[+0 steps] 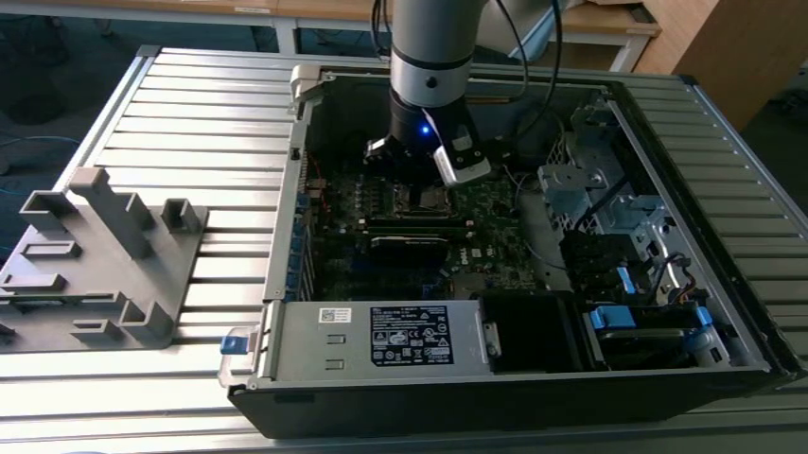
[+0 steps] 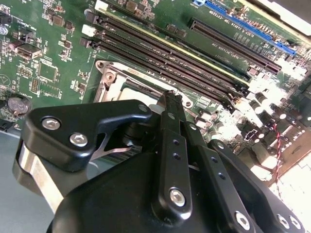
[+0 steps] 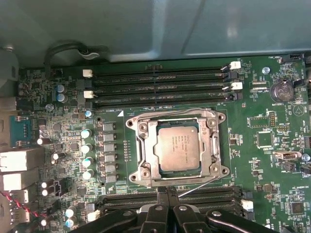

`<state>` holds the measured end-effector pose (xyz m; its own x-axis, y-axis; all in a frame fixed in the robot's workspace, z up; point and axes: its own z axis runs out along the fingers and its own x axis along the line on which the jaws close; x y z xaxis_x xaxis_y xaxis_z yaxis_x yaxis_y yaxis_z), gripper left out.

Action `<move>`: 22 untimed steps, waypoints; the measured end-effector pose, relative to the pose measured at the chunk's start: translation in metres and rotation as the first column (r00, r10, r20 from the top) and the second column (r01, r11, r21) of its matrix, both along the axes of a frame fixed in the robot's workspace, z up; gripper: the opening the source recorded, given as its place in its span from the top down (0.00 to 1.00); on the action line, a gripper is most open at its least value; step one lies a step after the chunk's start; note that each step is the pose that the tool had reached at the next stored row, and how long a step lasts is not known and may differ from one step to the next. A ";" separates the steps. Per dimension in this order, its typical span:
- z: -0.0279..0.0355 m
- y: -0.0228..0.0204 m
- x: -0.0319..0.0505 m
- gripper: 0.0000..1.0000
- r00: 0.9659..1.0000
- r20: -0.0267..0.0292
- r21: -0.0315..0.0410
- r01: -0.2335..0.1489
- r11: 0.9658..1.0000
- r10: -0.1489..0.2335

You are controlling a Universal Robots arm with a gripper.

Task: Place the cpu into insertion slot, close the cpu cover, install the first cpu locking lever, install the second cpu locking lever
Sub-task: 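Install the second cpu locking lever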

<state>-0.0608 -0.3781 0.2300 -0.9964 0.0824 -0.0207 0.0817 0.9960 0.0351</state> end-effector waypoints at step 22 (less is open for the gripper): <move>-0.0061 -0.0001 -0.0054 0.90 1.000 0.000 0.000 0.000 1.000 0.000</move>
<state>-0.0662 -0.3782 0.2239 -0.9964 0.0823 -0.0207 0.0816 0.9960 0.0351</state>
